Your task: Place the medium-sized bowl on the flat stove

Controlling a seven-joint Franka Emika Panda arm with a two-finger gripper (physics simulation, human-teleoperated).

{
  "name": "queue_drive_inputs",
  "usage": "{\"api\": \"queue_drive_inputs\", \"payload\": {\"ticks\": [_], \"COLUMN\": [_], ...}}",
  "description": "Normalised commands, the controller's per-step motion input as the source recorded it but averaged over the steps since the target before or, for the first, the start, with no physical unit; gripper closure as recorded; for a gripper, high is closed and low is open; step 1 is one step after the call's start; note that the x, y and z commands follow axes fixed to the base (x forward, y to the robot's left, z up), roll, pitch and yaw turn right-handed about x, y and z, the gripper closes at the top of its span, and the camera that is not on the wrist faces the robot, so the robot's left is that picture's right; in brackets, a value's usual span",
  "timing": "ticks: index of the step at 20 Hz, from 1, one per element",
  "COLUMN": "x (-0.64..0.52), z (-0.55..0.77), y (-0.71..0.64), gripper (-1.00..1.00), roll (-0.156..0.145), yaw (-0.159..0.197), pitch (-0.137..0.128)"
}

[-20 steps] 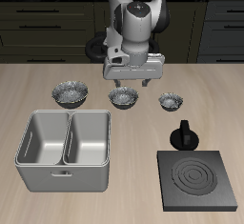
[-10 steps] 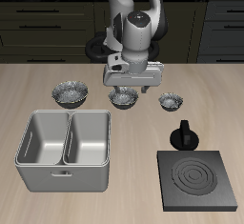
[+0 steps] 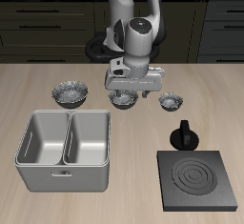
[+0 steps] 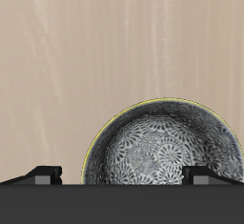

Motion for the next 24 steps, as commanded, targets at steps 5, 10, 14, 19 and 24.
{"api": "queue_drive_inputs", "payload": {"ticks": [5, 10, 14, 19, 24], "x": [-0.08, -0.04, 0.08, 0.02, 0.01], "z": [-0.21, -0.23, -0.32, -0.1, 0.11], "y": [0.05, 0.0, -0.05, -0.02, 0.01], "gripper": [-1.0, -1.0, -1.0, 1.0, 1.0], "roll": [0.001, 0.011, 0.02, 0.039, 0.004], "yaw": [-0.021, -0.028, -0.011, -0.022, -0.01], "pitch": [0.014, 0.045, 0.075, 0.031, -0.01]}}
